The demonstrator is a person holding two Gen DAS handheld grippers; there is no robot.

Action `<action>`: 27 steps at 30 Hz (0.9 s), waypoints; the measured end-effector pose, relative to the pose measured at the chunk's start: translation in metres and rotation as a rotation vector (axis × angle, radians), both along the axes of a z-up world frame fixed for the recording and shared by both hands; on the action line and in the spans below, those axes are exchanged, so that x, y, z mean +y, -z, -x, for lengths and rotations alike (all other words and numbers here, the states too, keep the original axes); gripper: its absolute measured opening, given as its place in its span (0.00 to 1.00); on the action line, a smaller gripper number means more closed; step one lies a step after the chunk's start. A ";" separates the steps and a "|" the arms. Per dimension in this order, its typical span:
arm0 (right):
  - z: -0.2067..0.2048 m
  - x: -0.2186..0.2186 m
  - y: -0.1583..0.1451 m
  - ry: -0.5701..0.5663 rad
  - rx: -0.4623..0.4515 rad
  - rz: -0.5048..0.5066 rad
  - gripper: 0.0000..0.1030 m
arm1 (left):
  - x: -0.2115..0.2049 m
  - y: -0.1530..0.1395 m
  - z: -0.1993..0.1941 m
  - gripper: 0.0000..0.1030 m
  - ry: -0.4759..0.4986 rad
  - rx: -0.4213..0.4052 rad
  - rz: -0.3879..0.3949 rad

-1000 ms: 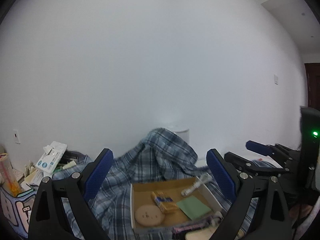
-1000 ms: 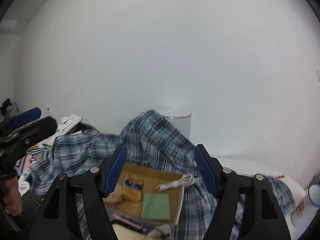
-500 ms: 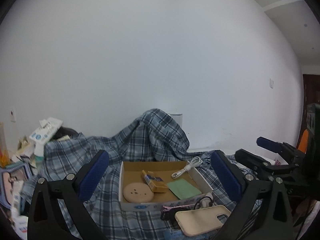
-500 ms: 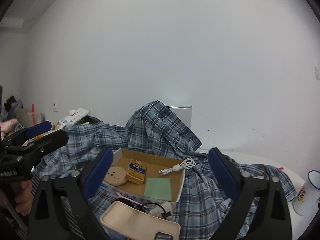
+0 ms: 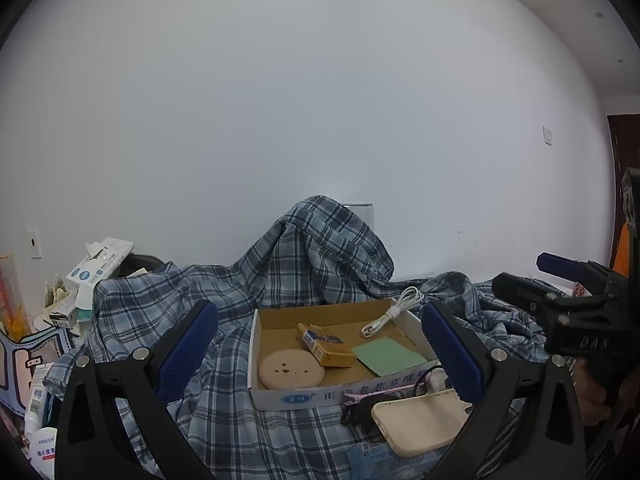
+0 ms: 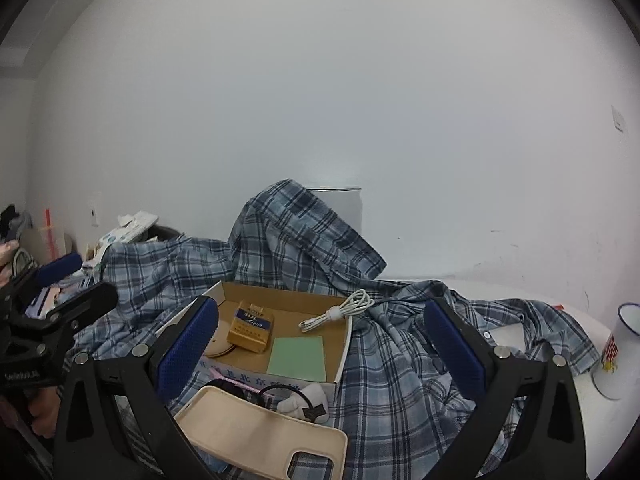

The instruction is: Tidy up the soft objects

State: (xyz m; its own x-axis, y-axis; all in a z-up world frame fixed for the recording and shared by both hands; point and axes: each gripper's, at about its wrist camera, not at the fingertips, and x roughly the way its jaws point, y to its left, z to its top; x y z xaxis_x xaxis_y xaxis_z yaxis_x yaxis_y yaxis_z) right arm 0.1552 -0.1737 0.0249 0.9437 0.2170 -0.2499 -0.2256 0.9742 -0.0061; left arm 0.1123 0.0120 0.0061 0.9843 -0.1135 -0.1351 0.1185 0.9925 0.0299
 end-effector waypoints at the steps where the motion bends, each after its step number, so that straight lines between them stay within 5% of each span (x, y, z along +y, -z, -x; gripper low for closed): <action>1: 0.000 -0.003 -0.001 0.010 -0.001 -0.007 0.99 | 0.000 0.000 0.000 1.00 0.001 0.003 -0.001; 27: -0.014 -0.013 0.005 0.037 0.087 -0.050 0.99 | 0.003 0.003 -0.012 1.00 0.019 0.104 0.012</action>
State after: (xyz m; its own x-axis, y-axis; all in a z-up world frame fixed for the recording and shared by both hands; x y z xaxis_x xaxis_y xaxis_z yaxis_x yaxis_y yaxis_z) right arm 0.1693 -0.1866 0.0202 0.9264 0.1967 -0.3210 -0.1872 0.9805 0.0606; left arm 0.1242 0.0151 0.0032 0.9628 -0.1343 -0.2346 0.1393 0.9902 0.0047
